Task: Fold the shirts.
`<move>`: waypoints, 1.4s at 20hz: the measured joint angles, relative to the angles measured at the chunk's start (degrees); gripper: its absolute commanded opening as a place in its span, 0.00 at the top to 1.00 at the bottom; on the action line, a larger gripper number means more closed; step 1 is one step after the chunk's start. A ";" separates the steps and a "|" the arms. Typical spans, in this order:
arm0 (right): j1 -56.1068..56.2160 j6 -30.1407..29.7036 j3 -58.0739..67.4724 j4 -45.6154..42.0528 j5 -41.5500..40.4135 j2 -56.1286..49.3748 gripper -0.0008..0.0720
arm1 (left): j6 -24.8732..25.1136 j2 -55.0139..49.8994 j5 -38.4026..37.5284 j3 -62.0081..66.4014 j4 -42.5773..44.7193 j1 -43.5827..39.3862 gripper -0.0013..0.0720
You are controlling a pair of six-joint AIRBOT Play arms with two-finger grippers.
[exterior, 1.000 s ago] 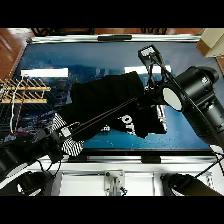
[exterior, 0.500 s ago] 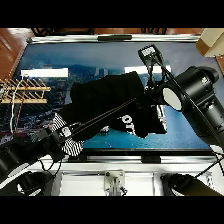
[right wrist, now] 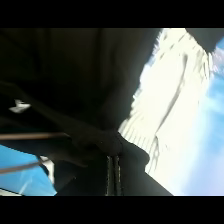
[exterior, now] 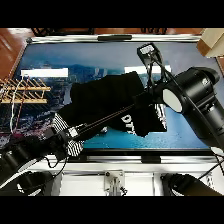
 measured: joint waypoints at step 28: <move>9.40 -6.12 0.00 -4.48 1.46 3.78 0.91 | 7.41 -6.01 6.01 1.53 -12.57 0.04 0.92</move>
